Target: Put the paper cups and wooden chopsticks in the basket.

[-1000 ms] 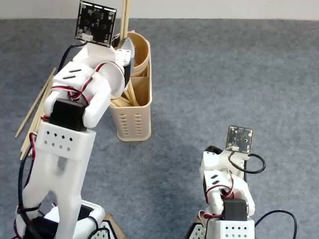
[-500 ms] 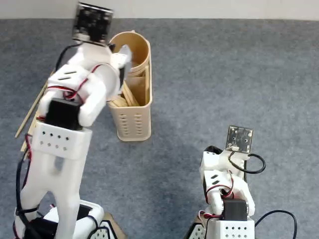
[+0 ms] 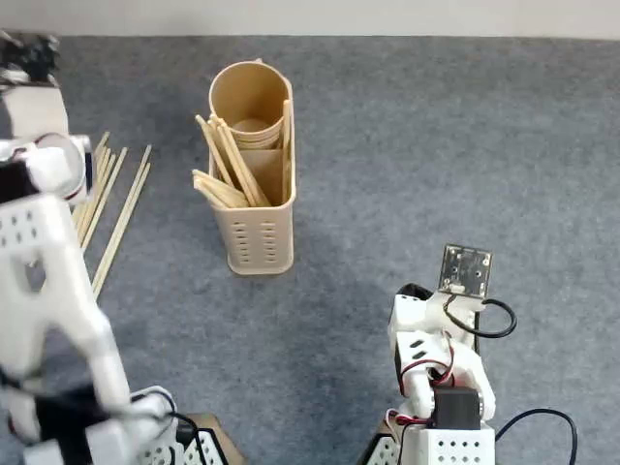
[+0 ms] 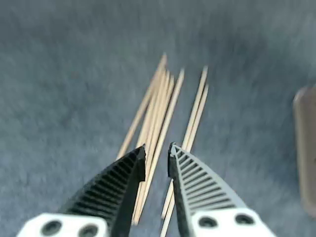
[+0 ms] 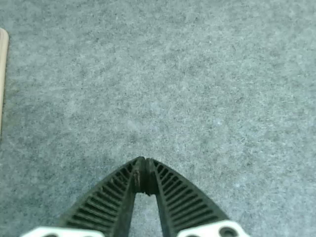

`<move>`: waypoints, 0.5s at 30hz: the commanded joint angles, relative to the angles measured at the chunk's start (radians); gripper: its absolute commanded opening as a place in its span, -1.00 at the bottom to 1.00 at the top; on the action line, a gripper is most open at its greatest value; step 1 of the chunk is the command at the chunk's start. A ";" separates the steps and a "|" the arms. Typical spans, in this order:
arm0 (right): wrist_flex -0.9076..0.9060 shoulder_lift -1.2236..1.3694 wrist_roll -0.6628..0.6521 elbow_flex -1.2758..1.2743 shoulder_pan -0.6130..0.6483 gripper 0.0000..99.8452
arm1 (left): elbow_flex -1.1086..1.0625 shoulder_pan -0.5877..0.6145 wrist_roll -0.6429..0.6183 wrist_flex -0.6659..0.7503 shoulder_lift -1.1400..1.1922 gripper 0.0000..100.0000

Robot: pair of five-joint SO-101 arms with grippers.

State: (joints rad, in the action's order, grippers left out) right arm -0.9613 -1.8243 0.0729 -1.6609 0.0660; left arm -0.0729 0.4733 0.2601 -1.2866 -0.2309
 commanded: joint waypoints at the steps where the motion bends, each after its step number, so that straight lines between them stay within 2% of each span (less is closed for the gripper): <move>1: 0.002 -0.001 -0.009 -0.162 -0.010 -0.99 | 0.068 0.025 0.101 -0.084 0.197 -0.68; 6: 0.002 -0.001 -0.009 -0.162 -0.010 -0.99 | 0.213 0.021 0.250 -0.192 0.394 -0.64; 15: 0.002 -0.001 -0.009 -0.162 -0.010 -0.99 | 0.380 0.024 0.264 -0.204 0.661 -0.64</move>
State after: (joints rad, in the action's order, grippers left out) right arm -0.9613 -1.8243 0.0729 -1.6609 0.0660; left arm 0.2386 0.4872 0.5132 -1.4860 0.3890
